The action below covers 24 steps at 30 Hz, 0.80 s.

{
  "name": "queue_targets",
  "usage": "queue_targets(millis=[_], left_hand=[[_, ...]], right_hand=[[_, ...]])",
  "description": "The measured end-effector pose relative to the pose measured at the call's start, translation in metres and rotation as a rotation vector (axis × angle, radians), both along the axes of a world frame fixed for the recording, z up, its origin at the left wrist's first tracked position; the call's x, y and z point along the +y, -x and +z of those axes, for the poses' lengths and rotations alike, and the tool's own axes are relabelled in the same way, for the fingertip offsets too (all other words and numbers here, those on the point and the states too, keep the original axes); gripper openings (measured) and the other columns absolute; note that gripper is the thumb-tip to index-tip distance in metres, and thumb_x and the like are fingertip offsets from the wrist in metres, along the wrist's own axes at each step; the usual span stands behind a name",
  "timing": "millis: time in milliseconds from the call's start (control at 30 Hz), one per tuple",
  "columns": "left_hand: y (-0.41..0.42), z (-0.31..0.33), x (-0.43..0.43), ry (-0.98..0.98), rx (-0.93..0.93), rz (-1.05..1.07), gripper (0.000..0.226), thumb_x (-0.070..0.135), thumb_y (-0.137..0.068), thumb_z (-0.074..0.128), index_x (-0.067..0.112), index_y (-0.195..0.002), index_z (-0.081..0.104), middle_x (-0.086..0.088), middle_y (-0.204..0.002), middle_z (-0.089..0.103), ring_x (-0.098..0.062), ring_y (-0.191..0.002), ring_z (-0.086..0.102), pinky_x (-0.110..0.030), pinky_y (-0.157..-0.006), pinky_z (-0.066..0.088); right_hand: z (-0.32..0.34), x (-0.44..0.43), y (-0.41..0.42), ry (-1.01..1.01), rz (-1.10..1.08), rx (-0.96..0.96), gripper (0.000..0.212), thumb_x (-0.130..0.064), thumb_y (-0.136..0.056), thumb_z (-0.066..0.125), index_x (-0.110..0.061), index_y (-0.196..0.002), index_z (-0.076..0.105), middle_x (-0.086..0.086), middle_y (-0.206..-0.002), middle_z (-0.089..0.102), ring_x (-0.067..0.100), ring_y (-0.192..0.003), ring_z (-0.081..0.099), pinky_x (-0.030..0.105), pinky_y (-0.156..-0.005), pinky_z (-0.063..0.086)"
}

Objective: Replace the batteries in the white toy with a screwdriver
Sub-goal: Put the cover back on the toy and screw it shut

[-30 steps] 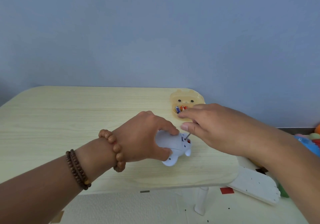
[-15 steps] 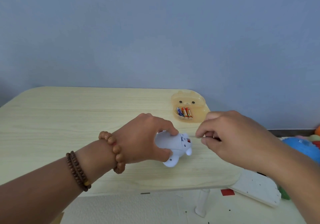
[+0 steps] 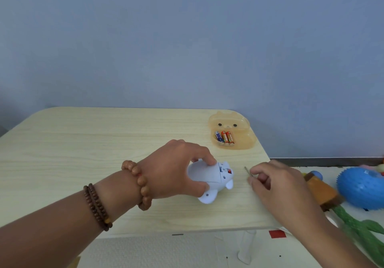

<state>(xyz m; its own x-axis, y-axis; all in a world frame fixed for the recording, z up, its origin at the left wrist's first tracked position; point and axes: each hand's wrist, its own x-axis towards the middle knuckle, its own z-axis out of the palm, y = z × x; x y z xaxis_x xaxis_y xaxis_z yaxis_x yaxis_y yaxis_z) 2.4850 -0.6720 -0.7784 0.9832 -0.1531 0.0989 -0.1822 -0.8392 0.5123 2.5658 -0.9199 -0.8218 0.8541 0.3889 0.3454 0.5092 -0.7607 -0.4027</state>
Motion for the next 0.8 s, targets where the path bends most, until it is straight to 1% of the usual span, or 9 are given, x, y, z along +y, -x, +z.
queue_targets(millis=[100,167,267,367,433,533,667,733,800], left_hand=[[-0.002,0.001,0.000,-0.006,0.008,-0.005,0.046,0.046,-0.070,0.071,0.042,-0.115,0.061,0.020,-0.114,0.066,0.000,-0.106,0.055,-0.032,-0.088,0.053],[-0.002,0.001,0.000,-0.013,0.018,-0.008,0.046,0.048,-0.070,0.070,0.043,-0.115,0.060,0.020,-0.114,0.066,0.000,-0.107,0.055,-0.032,-0.088,0.053],[-0.003,0.002,0.000,-0.017,0.024,-0.010,0.048,0.051,-0.068,0.068,0.043,-0.115,0.059,0.019,-0.113,0.066,-0.001,-0.106,0.056,-0.032,-0.088,0.053],[-0.003,0.001,0.002,-0.006,0.039,-0.003,0.046,0.052,-0.069,0.068,0.046,-0.113,0.058,0.017,-0.109,0.066,-0.003,-0.104,0.059,-0.033,-0.086,0.055],[-0.002,0.002,0.002,0.006,0.064,0.001,0.043,0.049,-0.072,0.070,0.047,-0.114,0.057,0.017,-0.107,0.065,-0.004,-0.103,0.060,-0.034,-0.086,0.055],[0.000,0.004,0.002,-0.006,0.089,-0.015,0.046,0.047,-0.081,0.069,0.049,-0.124,0.052,0.020,-0.114,0.061,-0.001,-0.107,0.056,-0.033,-0.093,0.052],[0.005,0.009,0.007,0.141,0.148,-0.089,0.092,0.050,-0.073,0.082,0.054,-0.144,0.024,0.028,-0.144,0.043,0.009,-0.129,0.045,-0.027,-0.105,0.047],[0.007,0.008,0.011,0.142,0.121,-0.112,0.111,0.046,-0.067,0.089,0.057,-0.147,0.013,0.031,-0.150,0.033,0.008,-0.132,0.043,-0.025,-0.106,0.045],[0.008,0.003,0.012,0.111,0.065,-0.116,0.118,0.040,-0.065,0.092,0.059,-0.147,0.008,0.033,-0.150,0.029,0.009,-0.131,0.042,-0.019,-0.106,0.042]], right_hand=[[0.001,0.002,0.000,0.062,-0.002,0.025,0.009,-0.024,-0.086,0.076,-0.022,-0.079,0.072,-0.007,-0.075,0.059,0.011,-0.067,0.058,0.033,-0.062,0.049],[0.008,0.002,0.002,0.113,0.000,0.032,0.010,-0.034,-0.089,0.073,-0.025,-0.093,0.072,-0.009,-0.090,0.059,0.009,-0.079,0.060,0.030,-0.070,0.051],[0.028,0.000,0.011,0.163,0.198,0.092,0.046,-0.047,-0.087,0.070,-0.042,-0.130,0.056,-0.027,-0.129,0.045,-0.004,-0.118,0.047,0.014,-0.088,0.041],[0.039,0.010,0.023,0.232,0.419,0.229,0.072,-0.057,-0.083,0.070,-0.054,-0.144,0.031,-0.045,-0.149,0.013,-0.018,-0.133,0.024,0.015,-0.101,0.034],[0.031,0.018,0.021,0.165,0.477,0.182,0.067,-0.048,-0.086,0.072,-0.050,-0.142,0.036,-0.041,-0.147,0.028,-0.015,-0.131,0.034,0.021,-0.105,0.041],[0.021,0.024,0.016,0.024,0.428,0.130,0.049,-0.034,-0.087,0.074,-0.044,-0.129,0.051,-0.029,-0.125,0.055,-0.002,-0.113,0.054,0.029,-0.093,0.050],[0.016,0.025,0.012,-0.062,0.377,0.159,0.035,-0.036,-0.089,0.073,-0.036,-0.122,0.061,-0.022,-0.110,0.065,0.001,-0.102,0.060,0.028,-0.088,0.051],[0.016,0.025,0.012,-0.136,0.361,0.227,0.029,-0.036,-0.090,0.072,-0.036,-0.118,0.064,-0.020,-0.104,0.070,0.001,-0.098,0.064,0.027,-0.086,0.052],[0.021,0.026,0.013,-0.242,0.344,0.317,0.017,-0.040,-0.092,0.068,-0.036,-0.109,0.069,-0.018,-0.093,0.074,0.001,-0.088,0.068,0.022,-0.079,0.053]])
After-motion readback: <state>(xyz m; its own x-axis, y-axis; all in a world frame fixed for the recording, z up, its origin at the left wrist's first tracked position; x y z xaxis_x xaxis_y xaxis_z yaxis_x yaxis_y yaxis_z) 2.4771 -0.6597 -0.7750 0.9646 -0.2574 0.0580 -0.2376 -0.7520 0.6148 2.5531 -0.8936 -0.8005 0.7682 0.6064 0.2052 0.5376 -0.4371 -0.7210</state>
